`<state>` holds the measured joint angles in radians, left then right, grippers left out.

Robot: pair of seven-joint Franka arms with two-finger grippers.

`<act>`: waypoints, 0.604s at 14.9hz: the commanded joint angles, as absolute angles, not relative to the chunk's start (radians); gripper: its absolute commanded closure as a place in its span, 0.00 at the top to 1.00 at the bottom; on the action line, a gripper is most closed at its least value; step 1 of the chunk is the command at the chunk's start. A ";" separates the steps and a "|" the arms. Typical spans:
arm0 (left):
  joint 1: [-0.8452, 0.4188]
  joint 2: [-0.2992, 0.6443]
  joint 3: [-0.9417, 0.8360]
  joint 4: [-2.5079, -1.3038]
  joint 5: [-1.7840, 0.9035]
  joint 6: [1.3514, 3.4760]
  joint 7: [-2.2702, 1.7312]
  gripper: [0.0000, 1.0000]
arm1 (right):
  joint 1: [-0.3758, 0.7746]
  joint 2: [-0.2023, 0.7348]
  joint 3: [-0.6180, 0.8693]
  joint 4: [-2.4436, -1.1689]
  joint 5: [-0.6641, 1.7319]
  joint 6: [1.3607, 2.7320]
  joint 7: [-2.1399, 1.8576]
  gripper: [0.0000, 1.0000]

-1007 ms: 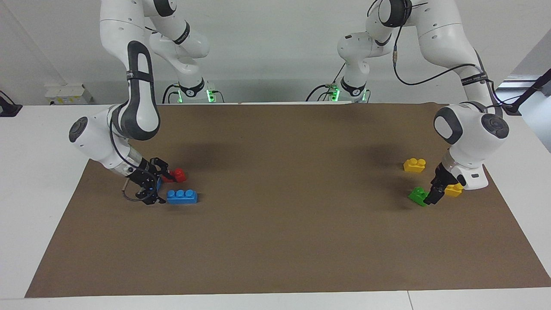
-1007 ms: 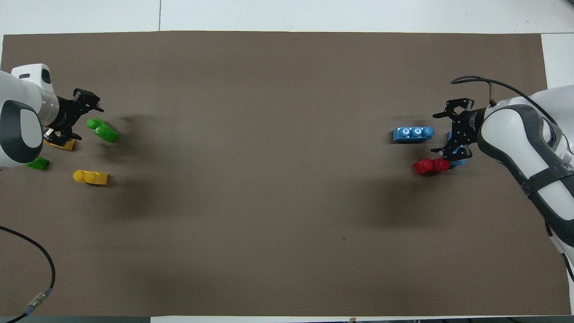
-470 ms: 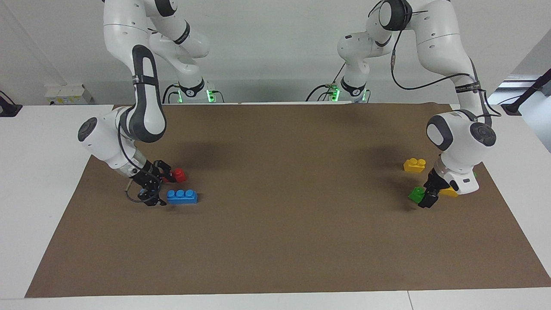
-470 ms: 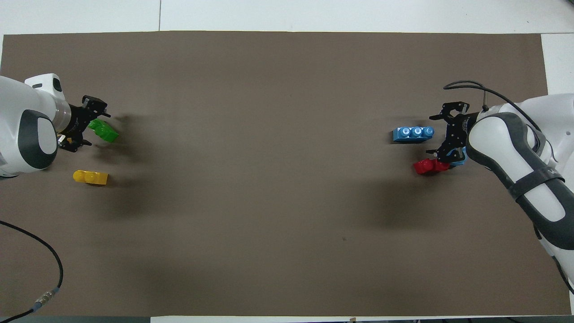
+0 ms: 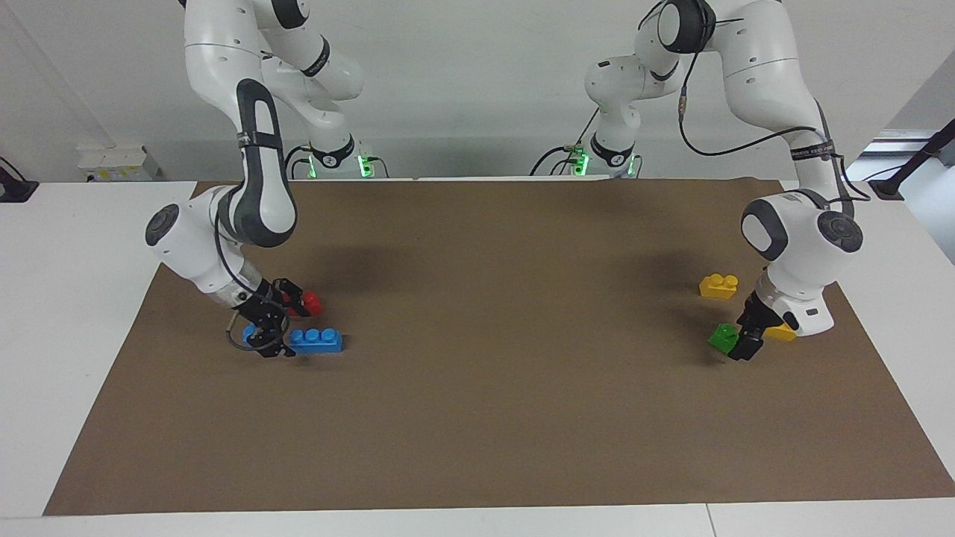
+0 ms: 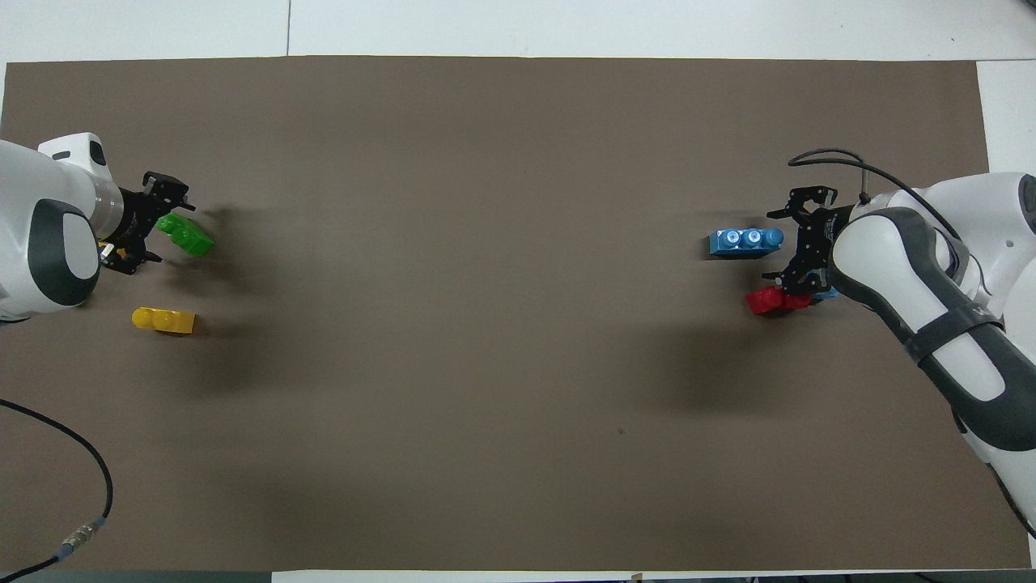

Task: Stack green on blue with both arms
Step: 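Close the left gripper on the green brick while the right gripper grips blue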

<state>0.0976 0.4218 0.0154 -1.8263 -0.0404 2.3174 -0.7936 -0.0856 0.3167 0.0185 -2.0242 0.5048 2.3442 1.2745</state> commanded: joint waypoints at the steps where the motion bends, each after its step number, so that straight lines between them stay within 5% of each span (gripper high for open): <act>1: 0.104 0.419 0.011 -1.841 -0.057 2.341 -0.799 0.95 | -0.091 0.328 0.023 -2.034 0.531 2.364 1.211 1.00; 3: 0.103 0.420 0.011 -1.841 -0.057 2.350 -0.799 0.81 | -0.095 0.336 0.023 -2.026 0.529 2.356 1.181 1.00; 9: 0.103 0.419 0.011 -1.859 -0.057 2.375 -0.798 0.74 | -0.104 0.337 0.023 -2.026 0.531 2.362 1.169 0.94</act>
